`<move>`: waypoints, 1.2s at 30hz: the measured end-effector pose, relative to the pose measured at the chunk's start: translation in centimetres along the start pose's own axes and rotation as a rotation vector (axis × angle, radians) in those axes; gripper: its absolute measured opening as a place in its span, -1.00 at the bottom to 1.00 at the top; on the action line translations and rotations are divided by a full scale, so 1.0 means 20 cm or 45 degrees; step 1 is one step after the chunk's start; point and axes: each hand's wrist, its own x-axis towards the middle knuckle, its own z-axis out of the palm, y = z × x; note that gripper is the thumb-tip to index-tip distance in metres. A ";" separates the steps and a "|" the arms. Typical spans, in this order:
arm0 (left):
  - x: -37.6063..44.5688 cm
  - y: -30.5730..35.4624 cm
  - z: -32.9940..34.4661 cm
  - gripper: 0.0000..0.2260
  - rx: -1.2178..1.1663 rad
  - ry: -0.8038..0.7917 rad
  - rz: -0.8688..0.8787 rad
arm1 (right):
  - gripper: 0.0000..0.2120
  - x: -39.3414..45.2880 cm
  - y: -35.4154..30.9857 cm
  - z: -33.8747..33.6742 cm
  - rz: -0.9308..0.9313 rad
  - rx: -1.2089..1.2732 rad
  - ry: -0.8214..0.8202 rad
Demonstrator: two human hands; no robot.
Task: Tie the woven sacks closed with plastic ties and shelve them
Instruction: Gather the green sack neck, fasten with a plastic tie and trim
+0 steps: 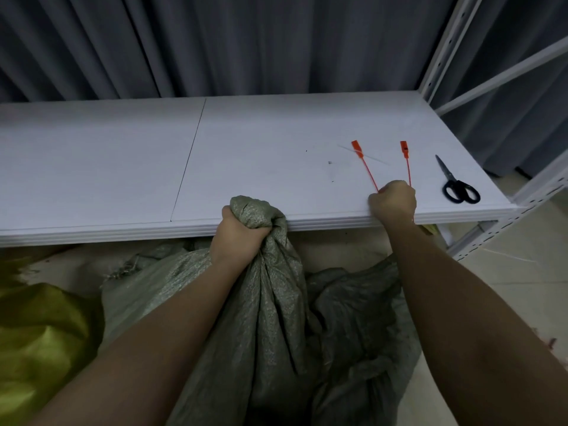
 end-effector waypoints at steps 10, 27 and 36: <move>-0.05 0.00 -0.08 -0.40 -0.043 -0.012 0.016 | -0.87 -0.11 -0.15 -0.07 0.104 0.338 0.025; -0.11 -0.03 -0.18 -0.42 -0.137 -0.021 0.047 | -0.75 -0.28 -0.32 -0.10 -0.236 0.264 0.096; -0.30 -0.07 -0.45 -0.41 -0.428 -0.009 0.173 | -0.85 -0.86 -0.41 0.02 -0.417 0.496 -0.354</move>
